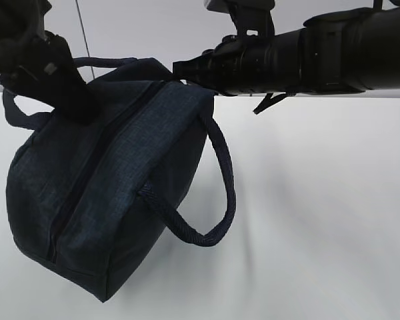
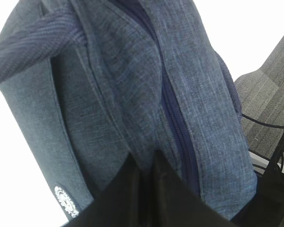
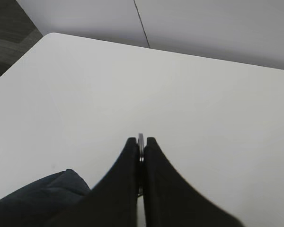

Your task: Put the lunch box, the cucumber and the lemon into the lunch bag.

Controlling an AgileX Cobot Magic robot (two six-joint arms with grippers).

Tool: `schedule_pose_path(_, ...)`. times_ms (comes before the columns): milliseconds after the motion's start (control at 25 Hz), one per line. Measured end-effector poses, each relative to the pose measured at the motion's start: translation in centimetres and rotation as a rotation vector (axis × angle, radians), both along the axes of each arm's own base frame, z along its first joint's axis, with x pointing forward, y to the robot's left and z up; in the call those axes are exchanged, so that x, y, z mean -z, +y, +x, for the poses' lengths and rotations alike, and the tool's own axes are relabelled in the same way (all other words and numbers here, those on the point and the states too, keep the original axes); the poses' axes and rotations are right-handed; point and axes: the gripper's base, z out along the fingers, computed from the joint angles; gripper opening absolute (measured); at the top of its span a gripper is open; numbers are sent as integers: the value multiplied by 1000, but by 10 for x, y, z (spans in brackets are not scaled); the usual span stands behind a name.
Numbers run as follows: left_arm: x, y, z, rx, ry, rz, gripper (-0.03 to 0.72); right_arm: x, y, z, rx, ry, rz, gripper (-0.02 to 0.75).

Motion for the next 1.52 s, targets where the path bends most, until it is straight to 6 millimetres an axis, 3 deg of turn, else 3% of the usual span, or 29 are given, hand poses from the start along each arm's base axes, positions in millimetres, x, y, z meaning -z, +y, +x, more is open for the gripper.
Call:
schedule_pose_path(600, -1, 1, -2, 1, -1, -1, -6, 6, 0, 2, -16, 12, 7, 0)
schedule_pose_path(1040, 18, -6, 11, 3, 55, 29, -6, 9, -3, 5, -18, 18, 11, 8)
schedule_pose_path(1200, 22, -8, 14, 3, 61, 33, -6, 8, -6, 7, -21, 17, 16, 127)
schedule_pose_path(1360, 23, -8, 15, 3, 66, 33, -6, 7, -4, 6, -45, 14, 29, 350)
schedule_pose_path(1520, 23, -10, 17, -27, 56, 14, -6, 0, -3, 3, -70, -1, 48, 425)
